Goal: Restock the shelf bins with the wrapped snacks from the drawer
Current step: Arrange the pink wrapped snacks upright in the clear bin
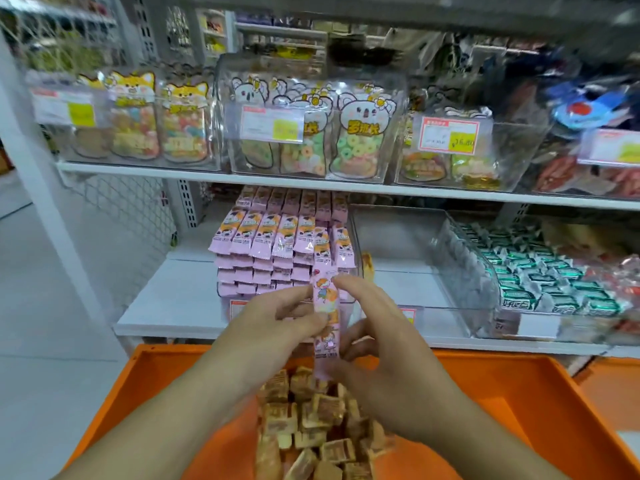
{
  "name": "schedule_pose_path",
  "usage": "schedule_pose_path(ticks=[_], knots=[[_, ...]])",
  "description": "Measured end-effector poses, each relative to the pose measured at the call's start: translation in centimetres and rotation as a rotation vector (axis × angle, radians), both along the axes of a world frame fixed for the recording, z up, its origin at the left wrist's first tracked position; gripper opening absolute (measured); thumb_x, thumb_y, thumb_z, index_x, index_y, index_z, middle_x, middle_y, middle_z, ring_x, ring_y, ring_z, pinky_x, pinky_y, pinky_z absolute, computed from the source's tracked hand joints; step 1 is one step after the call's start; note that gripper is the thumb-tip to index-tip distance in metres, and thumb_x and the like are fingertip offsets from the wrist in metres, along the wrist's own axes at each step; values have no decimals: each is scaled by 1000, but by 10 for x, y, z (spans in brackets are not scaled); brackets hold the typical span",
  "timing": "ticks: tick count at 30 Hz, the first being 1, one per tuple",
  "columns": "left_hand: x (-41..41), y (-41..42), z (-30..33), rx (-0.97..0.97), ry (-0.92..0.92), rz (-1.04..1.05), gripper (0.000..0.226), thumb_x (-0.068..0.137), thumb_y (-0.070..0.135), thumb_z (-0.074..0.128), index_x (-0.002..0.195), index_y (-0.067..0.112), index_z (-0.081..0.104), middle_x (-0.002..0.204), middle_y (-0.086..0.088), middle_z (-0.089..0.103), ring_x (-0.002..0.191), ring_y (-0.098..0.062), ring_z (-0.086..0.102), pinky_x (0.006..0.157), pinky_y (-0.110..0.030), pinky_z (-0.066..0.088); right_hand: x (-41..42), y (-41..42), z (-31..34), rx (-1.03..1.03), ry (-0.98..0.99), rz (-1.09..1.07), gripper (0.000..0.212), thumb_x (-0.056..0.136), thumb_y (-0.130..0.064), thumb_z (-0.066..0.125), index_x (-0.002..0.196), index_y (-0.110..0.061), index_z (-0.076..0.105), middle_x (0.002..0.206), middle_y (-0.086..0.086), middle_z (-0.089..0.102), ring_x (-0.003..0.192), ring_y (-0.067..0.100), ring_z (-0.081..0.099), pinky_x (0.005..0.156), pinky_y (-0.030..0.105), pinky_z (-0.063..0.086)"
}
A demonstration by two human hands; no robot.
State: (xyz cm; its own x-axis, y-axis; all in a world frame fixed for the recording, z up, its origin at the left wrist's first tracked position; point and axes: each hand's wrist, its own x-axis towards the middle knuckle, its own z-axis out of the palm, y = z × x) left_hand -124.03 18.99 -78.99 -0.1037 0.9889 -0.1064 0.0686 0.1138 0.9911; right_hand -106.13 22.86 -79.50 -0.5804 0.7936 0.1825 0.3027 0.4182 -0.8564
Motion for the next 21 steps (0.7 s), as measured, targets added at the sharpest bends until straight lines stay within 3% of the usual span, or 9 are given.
schedule_pose_path(ticks=[2, 4, 5, 7, 9, 13, 15, 17, 21], knots=[[2, 7, 3, 6, 125, 24, 47, 97, 21, 72, 77, 64, 72, 87, 42, 69, 87, 15, 68, 90, -25, 54, 0, 14, 2, -6, -7, -22, 89, 82, -7, 88, 148, -49, 44, 106, -12, 63, 80, 15, 67, 75, 30, 60], [0, 14, 3, 50, 171, 62, 29, 94, 29, 75, 107, 54, 69, 105, 39, 70, 97, 12, 68, 101, -32, 54, -2, 29, 6, -42, 3, -46, 87, 83, -6, 87, 146, -49, 45, 88, 2, 68, 76, 18, 68, 73, 33, 60], [-3, 18, 2, 62, 190, 61, 35, 94, 32, 75, 123, 49, 65, 117, 34, 68, 102, 10, 68, 102, -34, 55, -4, 35, 8, -62, 19, -57, 86, 84, -5, 86, 146, -48, 45, 85, 8, 69, 75, 21, 69, 73, 36, 60], [-5, 23, 8, 111, 253, 86, 45, 96, 35, 73, 136, 45, 57, 128, 28, 63, 109, 10, 64, 101, -34, 56, -9, 48, 14, -96, 89, -80, 82, 85, -4, 84, 146, -43, 46, 91, 11, 69, 72, 21, 68, 69, 38, 58], [-11, 29, 14, 194, 359, 113, 42, 97, 38, 70, 135, 46, 56, 126, 28, 62, 111, 10, 61, 101, -32, 55, -14, 66, 19, -98, 157, -113, 78, 85, -7, 85, 145, -38, 47, 105, -4, 70, 75, 15, 72, 67, 29, 56], [-35, 49, 18, 350, 809, 167, 46, 100, 36, 63, 144, 41, 51, 143, 25, 51, 131, 3, 45, 111, -17, 33, -27, 106, 20, -30, 159, -146, 80, 82, -12, 88, 147, -35, 47, 127, -13, 65, 84, 21, 72, 75, 25, 57], [-50, 59, 15, 402, 1039, 208, 47, 101, 38, 58, 147, 37, 50, 153, 20, 44, 146, -6, 31, 121, -32, 23, -34, 123, 18, 9, 157, -167, 83, 80, -13, 91, 148, -32, 48, 123, -12, 64, 82, 17, 67, 77, 23, 55], [-62, 65, 9, 378, 1166, 239, 49, 99, 44, 53, 148, 38, 48, 161, 20, 36, 153, -11, 19, 124, -45, 15, -39, 135, 15, 110, 74, -194, 85, 76, -22, 93, 148, -33, 49, 122, -12, 63, 87, 0, 60, 80, 9, 48], [-68, 70, -2, 299, 1294, 233, 53, 98, 51, 43, 151, 43, 42, 165, 19, 30, 157, -14, 13, 126, -44, 5, -44, 152, 8, 197, -94, -202, 85, 73, -37, 93, 145, -42, 49, 139, -10, 53, 114, -21, 46, 85, -10, 27]])
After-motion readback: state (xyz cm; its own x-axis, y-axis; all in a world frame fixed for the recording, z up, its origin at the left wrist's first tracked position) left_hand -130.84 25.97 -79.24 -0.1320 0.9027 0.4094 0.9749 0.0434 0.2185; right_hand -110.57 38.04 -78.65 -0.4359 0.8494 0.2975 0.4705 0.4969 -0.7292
